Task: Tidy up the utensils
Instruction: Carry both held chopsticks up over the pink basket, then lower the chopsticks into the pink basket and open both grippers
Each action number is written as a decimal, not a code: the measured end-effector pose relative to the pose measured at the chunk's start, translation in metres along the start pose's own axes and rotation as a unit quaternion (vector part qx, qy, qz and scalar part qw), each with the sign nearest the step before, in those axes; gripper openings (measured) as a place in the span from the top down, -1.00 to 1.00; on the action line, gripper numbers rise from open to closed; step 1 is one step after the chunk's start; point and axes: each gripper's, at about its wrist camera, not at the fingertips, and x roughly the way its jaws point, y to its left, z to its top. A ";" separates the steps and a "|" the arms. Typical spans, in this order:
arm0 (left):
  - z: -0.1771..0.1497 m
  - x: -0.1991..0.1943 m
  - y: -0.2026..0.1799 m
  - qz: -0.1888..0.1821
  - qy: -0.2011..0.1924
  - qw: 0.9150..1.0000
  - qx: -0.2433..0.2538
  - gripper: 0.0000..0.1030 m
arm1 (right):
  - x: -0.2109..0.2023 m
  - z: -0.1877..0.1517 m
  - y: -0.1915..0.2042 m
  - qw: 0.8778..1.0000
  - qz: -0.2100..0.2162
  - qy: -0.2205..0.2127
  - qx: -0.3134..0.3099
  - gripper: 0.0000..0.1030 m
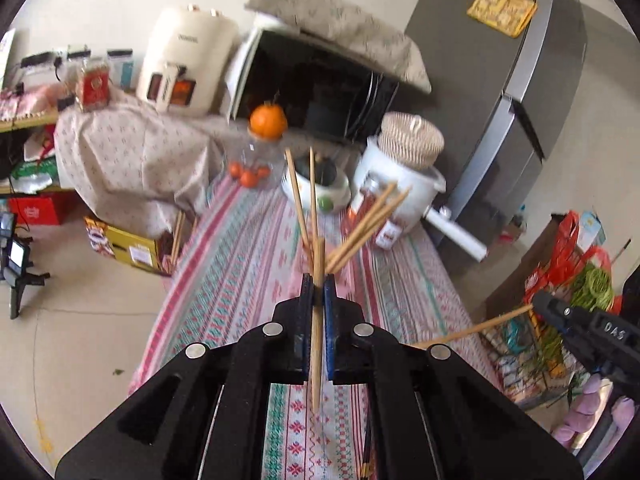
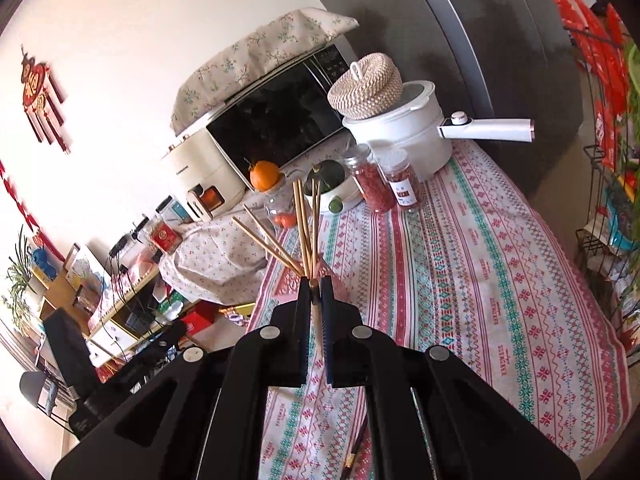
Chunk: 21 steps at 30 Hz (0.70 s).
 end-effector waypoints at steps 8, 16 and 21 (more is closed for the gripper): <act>0.056 -0.015 -0.002 0.013 -0.061 0.998 -0.023 0.92 | -0.007 0.049 0.000 0.998 0.013 -0.044 0.038 0.90; 0.091 -0.004 -0.016 0.028 -0.091 0.995 -0.020 0.92 | -0.005 0.084 0.003 0.995 0.027 -0.083 0.057 0.89; 0.105 0.020 -0.028 0.048 -0.106 0.993 -0.003 0.92 | 0.004 0.091 0.001 0.993 0.026 -0.094 0.066 0.89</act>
